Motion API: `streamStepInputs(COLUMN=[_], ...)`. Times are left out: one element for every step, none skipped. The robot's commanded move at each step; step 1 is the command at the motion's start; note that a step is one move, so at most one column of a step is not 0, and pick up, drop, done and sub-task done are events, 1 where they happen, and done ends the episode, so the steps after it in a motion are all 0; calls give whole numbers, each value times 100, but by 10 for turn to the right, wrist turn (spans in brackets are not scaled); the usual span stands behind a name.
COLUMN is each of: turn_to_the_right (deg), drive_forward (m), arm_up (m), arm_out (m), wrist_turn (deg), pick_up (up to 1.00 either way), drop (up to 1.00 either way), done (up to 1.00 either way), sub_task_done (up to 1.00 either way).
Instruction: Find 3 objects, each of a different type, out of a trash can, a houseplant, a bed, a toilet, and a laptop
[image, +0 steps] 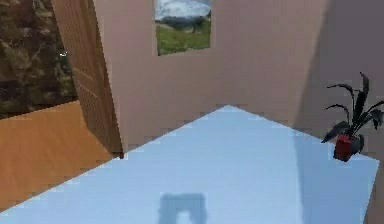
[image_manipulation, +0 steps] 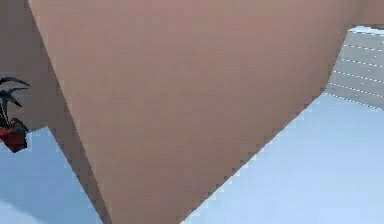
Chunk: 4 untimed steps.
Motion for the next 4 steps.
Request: streamStepInputs(turn_to_the_right=[0,450,0,90], drive_forward=[50,0,100,0], arm_up=[0,0,0,0], arm_out=[0,0,0,0], wrist_turn=[0,0,0,0], pick_up=[0,0,0,0], drop=[0,0,0,0], done=[0,0,0,0], sub_task_done=[0,0,0,0])
